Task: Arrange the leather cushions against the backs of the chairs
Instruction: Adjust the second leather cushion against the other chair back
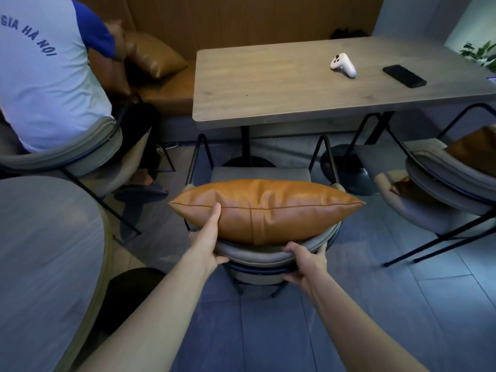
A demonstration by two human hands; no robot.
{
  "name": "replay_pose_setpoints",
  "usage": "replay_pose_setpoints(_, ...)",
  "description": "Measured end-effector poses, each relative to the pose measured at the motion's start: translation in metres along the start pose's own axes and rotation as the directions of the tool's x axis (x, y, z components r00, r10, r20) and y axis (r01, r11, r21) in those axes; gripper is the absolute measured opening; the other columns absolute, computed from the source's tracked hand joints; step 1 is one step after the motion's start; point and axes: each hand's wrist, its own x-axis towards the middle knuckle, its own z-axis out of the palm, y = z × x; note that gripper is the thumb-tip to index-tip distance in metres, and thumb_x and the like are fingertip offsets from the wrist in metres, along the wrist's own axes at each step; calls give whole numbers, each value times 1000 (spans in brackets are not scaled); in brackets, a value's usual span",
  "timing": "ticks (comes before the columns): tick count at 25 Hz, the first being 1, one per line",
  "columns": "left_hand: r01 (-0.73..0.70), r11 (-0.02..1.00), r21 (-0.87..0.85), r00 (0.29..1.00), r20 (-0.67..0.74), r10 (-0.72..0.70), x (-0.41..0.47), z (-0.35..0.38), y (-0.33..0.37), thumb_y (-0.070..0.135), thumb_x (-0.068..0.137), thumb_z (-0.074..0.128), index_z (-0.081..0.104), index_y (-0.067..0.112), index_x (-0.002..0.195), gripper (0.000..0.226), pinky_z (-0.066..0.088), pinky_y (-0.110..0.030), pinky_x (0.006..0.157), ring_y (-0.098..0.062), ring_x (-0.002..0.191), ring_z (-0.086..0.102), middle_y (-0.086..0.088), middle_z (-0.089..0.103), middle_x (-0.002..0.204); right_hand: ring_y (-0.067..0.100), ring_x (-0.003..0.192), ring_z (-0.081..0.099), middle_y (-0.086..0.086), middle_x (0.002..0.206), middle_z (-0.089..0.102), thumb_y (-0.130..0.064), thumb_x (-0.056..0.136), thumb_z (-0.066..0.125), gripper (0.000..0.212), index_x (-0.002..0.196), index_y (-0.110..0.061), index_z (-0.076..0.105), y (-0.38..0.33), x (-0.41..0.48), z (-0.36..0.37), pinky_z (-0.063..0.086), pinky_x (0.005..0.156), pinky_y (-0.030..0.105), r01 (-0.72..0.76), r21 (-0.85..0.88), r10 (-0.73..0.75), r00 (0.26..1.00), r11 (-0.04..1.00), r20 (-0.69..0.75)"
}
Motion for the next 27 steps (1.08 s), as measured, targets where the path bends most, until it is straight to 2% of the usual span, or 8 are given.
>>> replay_pose_setpoints(7,12,998,-59,1000,-23,-13,5,31,-10,62,67,82,23,18,155,114,42,-71,100,-38,134,45,-11,42,153,41,98,69,13,140,54,-12,67,86,112,159,-36,25,-31,32,-23,63,74,66,65,-77,-60,996,995,62)
replay_pose_setpoints(17,67,996,-56,998,-3,-67,16,60,-4,57,69,84,27,17,152,108,46,-72,95,-42,135,43,-12,39,154,31,94,67,5,118,62,-13,71,89,80,138,-27,46,-65,60,-38,65,58,48,141,-123,-126,985,982,122)
replay_pose_setpoints(20,78,996,-32,996,37,-77,17,56,-4,58,68,84,26,21,153,110,46,-70,96,-40,134,44,-11,40,153,41,108,66,15,131,59,-19,77,87,89,148,-20,33,-62,52,-30,62,82,55,196,-233,-192,981,953,38)
replay_pose_setpoints(21,79,997,-20,995,63,-78,17,52,-3,58,66,85,28,22,152,110,46,-69,97,-39,132,46,-11,43,151,45,122,59,19,143,53,-26,77,86,96,153,-15,28,-60,45,-26,55,97,59,235,-368,-266,963,900,-33)
replay_pose_setpoints(23,76,997,2,992,103,-76,18,43,1,54,63,88,32,22,150,108,45,-67,100,-37,128,50,-11,48,146,45,138,46,20,154,45,-40,79,84,90,149,-6,39,-52,28,-18,41,110,59,298,-737,-524,847,607,-89)
replay_pose_setpoints(25,56,998,10,992,116,-57,20,36,6,50,61,89,34,22,148,107,44,-63,103,-36,123,52,-11,52,141,46,119,59,22,124,66,-34,83,81,45,111,-2,67,-37,11,-14,46,96,55,436,-882,-812,571,178,118)
replay_pose_setpoints(26,38,999,4,992,119,-39,21,33,8,48,59,90,35,22,147,107,44,-62,103,-35,121,54,-10,54,139,45,101,65,20,98,71,-25,85,79,24,88,-4,69,-27,2,-7,48,85,52,527,-849,-848,459,21,264)
replay_pose_setpoints(27,19,1000,-9,992,125,-18,22,29,11,47,58,91,35,22,146,108,45,-61,102,-35,118,55,-10,55,138,44,87,67,17,82,70,-21,88,75,21,76,-6,66,-17,-3,2,47,80,49,607,-792,-819,420,-67,391)
